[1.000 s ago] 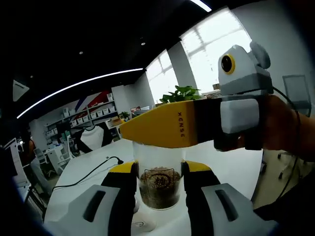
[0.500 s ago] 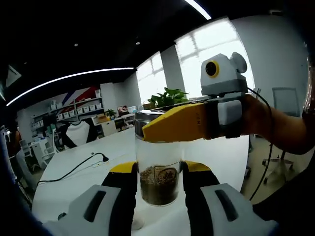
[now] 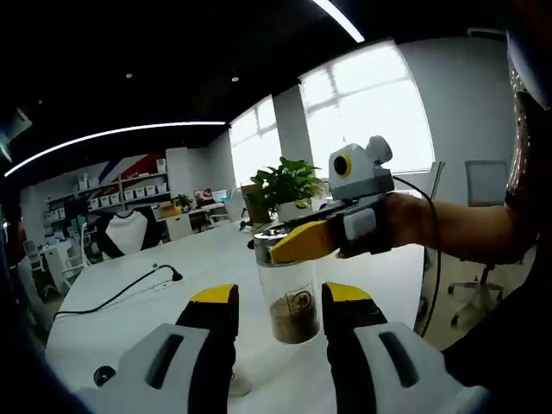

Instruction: Rotate the seasoning bottle until the label or dispensing opening points toward the visible target arrow and the bottle remains upright within the marked orientation range

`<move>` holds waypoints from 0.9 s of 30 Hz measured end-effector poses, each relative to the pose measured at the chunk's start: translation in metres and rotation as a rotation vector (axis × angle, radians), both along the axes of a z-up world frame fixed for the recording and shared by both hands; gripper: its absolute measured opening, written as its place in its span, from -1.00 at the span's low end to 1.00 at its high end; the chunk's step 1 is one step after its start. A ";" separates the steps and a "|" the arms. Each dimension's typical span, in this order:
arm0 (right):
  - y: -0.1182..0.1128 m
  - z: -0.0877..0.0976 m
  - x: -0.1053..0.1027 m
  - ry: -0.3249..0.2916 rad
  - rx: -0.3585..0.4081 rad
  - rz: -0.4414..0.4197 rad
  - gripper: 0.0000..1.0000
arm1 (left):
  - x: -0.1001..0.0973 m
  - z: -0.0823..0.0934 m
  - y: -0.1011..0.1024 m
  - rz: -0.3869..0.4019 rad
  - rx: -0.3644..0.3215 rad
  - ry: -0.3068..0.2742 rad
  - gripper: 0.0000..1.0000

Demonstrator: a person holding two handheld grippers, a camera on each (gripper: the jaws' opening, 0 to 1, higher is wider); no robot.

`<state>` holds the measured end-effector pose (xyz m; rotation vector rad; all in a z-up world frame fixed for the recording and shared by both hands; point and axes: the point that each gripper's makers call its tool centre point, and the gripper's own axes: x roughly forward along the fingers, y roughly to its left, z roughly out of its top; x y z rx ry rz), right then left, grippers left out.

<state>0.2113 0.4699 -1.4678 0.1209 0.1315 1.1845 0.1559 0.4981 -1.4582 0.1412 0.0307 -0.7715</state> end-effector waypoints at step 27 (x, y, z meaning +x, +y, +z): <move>0.015 -0.054 0.019 -0.095 -0.095 0.157 -0.23 | 0.017 -0.018 0.108 0.301 0.039 0.050 0.16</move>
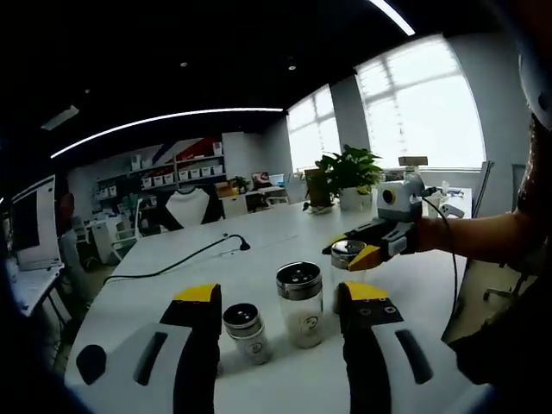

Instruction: Rotate the seasoning bottle until the label or dispensing opening points toward the visible target arrow and the bottle remains upright within the marked orientation range

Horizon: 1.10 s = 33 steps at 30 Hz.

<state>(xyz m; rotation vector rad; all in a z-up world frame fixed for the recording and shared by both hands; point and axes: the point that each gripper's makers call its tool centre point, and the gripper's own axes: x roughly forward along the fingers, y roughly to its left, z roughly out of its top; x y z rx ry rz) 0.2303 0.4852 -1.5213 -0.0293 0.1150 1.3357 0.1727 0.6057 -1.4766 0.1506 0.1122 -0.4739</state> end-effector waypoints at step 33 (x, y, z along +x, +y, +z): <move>-0.029 -0.003 -0.019 0.035 -0.030 -0.521 0.72 | 0.002 -0.036 0.033 0.164 -0.039 0.071 0.81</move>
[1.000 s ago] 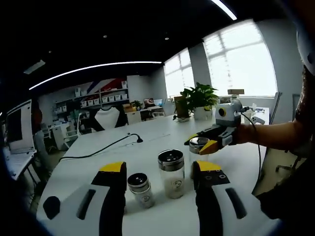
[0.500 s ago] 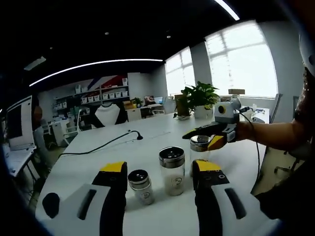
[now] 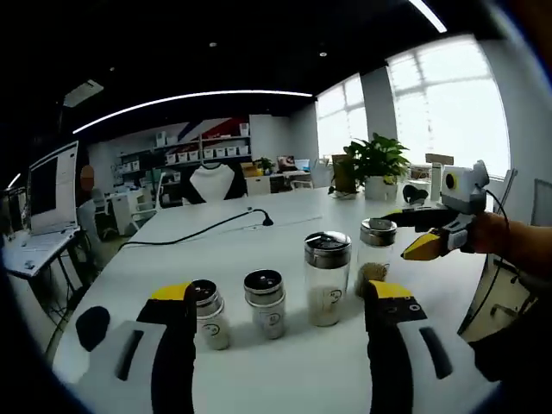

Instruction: Rotate the seasoning bottle until the label or dispensing opening points toward the visible target arrow and the bottle remains upright within the marked orientation range

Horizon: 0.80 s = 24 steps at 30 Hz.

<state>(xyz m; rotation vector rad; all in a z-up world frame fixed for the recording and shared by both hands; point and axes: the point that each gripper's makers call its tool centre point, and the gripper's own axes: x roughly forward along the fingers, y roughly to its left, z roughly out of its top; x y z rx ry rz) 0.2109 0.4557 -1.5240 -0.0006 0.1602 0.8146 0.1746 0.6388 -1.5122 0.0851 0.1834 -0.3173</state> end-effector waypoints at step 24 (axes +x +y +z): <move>-0.006 0.003 -0.010 0.020 -0.052 -0.336 0.99 | -0.001 -0.017 0.033 0.093 -0.045 0.045 1.00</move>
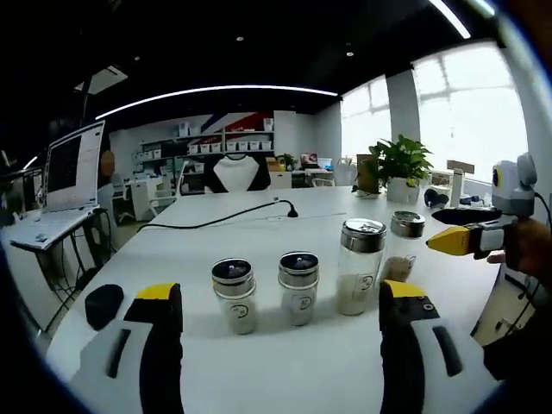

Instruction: Rotate the seasoning bottle until the label or dispensing opening points toward the visible target arrow and the bottle remains upright within the marked orientation range

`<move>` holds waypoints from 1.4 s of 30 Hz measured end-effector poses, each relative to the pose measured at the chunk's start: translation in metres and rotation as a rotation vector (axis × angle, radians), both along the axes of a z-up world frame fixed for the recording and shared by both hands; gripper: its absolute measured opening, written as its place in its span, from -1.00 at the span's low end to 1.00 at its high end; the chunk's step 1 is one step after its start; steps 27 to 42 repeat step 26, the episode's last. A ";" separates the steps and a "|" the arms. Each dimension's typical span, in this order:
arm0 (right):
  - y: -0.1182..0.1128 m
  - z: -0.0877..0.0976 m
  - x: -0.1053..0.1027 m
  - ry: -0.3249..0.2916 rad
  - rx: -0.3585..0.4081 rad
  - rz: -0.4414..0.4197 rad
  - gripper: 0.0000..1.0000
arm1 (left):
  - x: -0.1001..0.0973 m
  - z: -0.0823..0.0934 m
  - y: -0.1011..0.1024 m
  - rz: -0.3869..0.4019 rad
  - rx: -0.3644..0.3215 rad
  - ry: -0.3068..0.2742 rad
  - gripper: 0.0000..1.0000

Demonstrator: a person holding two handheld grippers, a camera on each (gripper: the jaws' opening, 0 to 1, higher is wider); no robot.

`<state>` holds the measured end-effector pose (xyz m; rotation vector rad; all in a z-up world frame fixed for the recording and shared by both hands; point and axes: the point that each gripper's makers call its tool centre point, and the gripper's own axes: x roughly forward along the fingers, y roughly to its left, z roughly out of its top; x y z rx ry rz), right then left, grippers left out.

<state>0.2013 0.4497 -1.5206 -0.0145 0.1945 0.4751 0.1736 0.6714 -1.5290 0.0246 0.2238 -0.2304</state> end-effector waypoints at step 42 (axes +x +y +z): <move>-0.003 0.001 -0.002 0.010 -0.016 0.047 0.99 | 0.003 0.005 -0.002 0.005 -0.003 0.008 0.99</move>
